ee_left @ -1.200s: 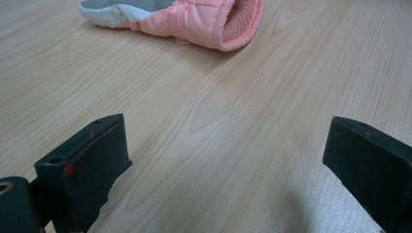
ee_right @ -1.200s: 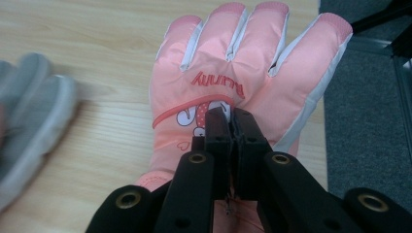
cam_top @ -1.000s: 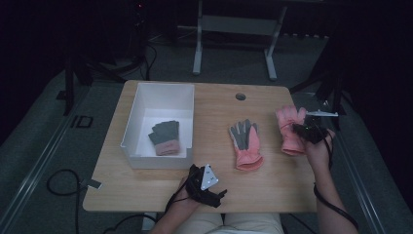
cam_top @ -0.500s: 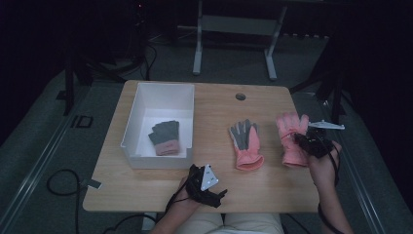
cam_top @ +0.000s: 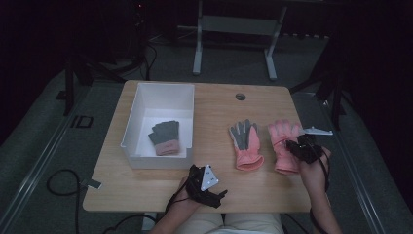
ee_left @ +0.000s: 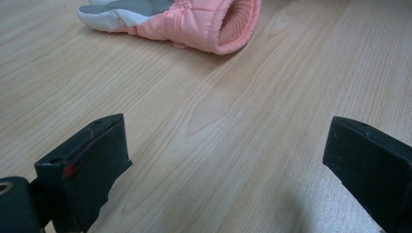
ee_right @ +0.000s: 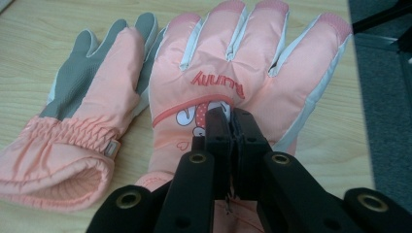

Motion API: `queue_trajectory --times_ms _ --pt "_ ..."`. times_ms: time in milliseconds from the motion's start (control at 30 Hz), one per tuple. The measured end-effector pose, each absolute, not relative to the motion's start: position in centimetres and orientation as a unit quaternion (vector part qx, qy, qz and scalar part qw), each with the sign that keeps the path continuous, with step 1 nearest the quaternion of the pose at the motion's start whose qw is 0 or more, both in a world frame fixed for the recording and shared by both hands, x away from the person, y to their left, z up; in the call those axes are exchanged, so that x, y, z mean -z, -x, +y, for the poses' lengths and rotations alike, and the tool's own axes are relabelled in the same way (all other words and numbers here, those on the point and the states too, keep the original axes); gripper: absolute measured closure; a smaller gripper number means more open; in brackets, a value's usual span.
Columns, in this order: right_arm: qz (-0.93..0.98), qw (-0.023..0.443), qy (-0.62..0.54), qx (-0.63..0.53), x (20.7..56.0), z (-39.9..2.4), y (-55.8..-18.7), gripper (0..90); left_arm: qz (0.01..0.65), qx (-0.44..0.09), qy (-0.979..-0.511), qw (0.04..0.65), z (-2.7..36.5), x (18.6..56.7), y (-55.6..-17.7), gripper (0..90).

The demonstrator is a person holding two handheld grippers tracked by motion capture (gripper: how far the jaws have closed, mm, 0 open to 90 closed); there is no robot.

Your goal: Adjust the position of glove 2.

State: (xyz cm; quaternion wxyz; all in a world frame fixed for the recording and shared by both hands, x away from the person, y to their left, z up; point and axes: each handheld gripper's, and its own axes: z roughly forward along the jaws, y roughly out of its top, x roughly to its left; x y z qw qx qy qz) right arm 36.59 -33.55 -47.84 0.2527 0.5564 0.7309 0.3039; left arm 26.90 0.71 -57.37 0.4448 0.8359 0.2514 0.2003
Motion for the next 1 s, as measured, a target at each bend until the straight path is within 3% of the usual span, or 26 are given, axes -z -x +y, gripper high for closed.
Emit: queue_trajectory --times_ms 567,1000 --pt "0.758 0.225 -0.55 -0.269 52.5 -32.3 -40.8 85.1 0.246 -0.197 -0.838 0.446 0.7 57.4 -26.9 2.3" --pt "0.754 0.225 -0.552 -0.277 52.7 -33.3 -41.8 81.8 0.246 -0.196 -0.839 0.444 0.6 57.4 -26.9 2.3"
